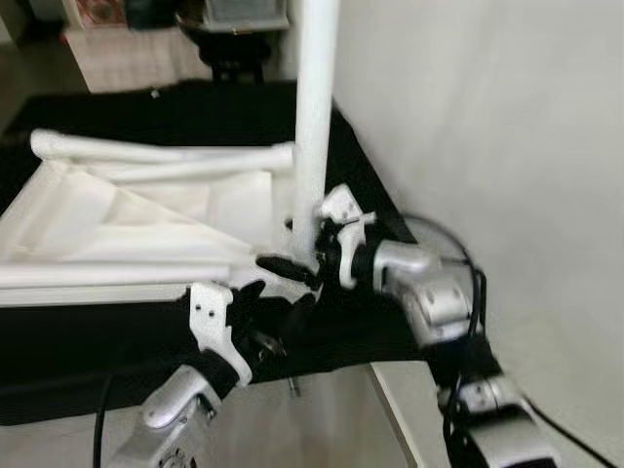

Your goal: Building children table

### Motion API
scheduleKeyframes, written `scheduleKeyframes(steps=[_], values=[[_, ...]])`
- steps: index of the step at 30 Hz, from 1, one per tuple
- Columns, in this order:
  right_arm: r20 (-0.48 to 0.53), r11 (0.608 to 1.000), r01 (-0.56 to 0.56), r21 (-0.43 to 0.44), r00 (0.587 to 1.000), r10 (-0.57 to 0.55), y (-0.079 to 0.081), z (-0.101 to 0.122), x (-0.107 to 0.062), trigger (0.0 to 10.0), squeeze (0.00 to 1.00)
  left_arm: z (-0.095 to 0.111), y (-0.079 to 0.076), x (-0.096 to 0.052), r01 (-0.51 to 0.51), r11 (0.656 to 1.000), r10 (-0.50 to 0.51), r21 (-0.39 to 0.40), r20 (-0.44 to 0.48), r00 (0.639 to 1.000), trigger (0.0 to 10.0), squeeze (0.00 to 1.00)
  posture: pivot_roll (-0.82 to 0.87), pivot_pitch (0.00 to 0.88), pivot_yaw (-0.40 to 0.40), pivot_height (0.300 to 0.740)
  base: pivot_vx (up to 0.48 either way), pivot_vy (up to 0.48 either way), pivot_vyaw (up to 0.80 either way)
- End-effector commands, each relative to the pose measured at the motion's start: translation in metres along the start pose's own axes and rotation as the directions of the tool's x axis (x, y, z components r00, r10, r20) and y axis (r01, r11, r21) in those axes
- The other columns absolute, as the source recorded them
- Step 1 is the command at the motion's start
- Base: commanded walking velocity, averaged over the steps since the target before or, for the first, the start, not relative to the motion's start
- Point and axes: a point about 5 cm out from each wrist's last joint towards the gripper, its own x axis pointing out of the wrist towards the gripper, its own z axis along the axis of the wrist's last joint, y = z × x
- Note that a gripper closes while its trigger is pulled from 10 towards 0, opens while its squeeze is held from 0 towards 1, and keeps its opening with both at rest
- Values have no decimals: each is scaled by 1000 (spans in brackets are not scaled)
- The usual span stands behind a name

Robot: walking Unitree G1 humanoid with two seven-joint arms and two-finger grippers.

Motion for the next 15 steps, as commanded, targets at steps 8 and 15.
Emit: scheduleKeyframes(steps=[8, 15], values=[[-38, 960, -275, -44, 961, 274, -1, 9, -8, 10000, 0, -5, 0, -2, -6, 1000, 6, -8, -23, 1000, 10000, 0, -5, 100, -67, 740, 0, 0, 0], [-38, 941, -336, -42, 942, 334, -8, 9, -7, 0, 0, -4, -1, -3, -9, 1000, 9, -8, -20, 1000, 10000, 0, 2, 105, -73, 740, 0, 0, 0]])
